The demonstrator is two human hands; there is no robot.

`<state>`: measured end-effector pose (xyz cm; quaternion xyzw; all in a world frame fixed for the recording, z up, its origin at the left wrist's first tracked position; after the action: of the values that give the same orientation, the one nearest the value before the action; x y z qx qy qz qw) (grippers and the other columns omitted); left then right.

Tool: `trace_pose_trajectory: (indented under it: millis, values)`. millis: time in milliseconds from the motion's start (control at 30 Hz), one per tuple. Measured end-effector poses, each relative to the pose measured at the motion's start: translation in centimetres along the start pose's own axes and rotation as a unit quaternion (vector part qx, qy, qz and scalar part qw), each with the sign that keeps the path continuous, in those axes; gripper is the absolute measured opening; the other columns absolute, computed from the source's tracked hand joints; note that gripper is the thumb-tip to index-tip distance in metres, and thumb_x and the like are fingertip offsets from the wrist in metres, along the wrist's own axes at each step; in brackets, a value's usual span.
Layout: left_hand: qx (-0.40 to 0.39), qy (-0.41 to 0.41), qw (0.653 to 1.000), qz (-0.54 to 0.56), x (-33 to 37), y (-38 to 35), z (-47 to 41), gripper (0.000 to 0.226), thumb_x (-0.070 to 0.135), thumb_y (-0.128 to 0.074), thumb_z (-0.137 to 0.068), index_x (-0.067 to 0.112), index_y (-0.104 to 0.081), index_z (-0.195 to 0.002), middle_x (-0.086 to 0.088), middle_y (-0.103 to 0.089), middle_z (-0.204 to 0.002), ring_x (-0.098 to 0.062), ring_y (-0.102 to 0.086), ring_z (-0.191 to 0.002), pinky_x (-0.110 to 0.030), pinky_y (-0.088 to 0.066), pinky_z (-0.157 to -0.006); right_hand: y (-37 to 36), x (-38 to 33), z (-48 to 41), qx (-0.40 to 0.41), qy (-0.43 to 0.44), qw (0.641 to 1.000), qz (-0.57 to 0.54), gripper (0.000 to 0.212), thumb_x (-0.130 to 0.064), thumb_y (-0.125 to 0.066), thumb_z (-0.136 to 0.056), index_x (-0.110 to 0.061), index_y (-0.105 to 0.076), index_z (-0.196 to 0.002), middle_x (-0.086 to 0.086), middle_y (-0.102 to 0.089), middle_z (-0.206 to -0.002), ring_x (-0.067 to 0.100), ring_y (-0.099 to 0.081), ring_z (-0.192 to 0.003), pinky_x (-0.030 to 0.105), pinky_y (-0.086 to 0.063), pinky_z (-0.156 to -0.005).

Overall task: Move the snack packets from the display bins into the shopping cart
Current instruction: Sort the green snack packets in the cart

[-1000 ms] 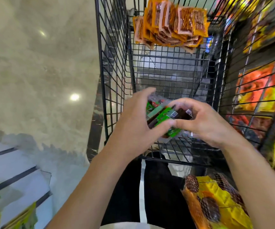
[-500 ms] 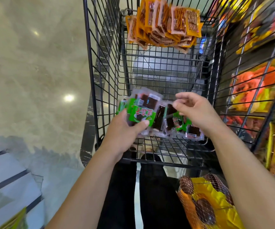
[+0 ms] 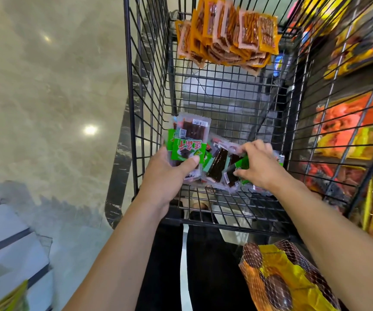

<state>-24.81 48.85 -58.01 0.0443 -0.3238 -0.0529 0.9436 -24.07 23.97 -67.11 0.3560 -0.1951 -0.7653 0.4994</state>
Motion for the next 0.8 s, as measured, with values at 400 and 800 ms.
trace_pose_trajectory:
  millis: [400,800]
  values:
    - [-0.017,-0.014,1.0,-0.01,-0.3,0.0,-0.4,0.032,0.022,-0.079,-0.095,0.035,-0.065,-0.121,0.014,-0.078,-0.112,-0.008,-0.073,-0.109,-0.047,-0.057,-0.103,3.6,-1.2,2.5,-0.079,0.073,0.981,-0.159,0.023,-0.025,-0.09,-0.077,-0.027,-0.072,-0.093,-0.015,-0.065,-0.088,0.005,-0.062,-0.082,0.013,-0.048,-0.074]
    - [-0.119,-0.062,0.991,0.026,-0.1,-1.4,0.2,0.046,0.014,-0.087,-0.083,0.036,-0.066,-0.118,0.012,-0.078,-0.119,-0.008,-0.073,-0.114,-0.042,-0.057,-0.101,8.1,-5.7,4.6,0.044,0.046,0.829,-0.556,0.022,-0.007,-0.078,-0.083,-0.015,-0.07,-0.102,-0.006,-0.077,-0.086,0.008,-0.072,-0.08,0.023,-0.057,-0.067]
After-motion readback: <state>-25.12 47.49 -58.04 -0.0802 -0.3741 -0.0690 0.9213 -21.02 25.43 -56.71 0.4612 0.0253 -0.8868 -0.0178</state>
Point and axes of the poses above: each hand's wrist, its own z-axis away from the middle knuckle, its own y-axis out of the back of the hand, x = y × z, the point moved 4 cm from there along -z, towards the middle knuckle
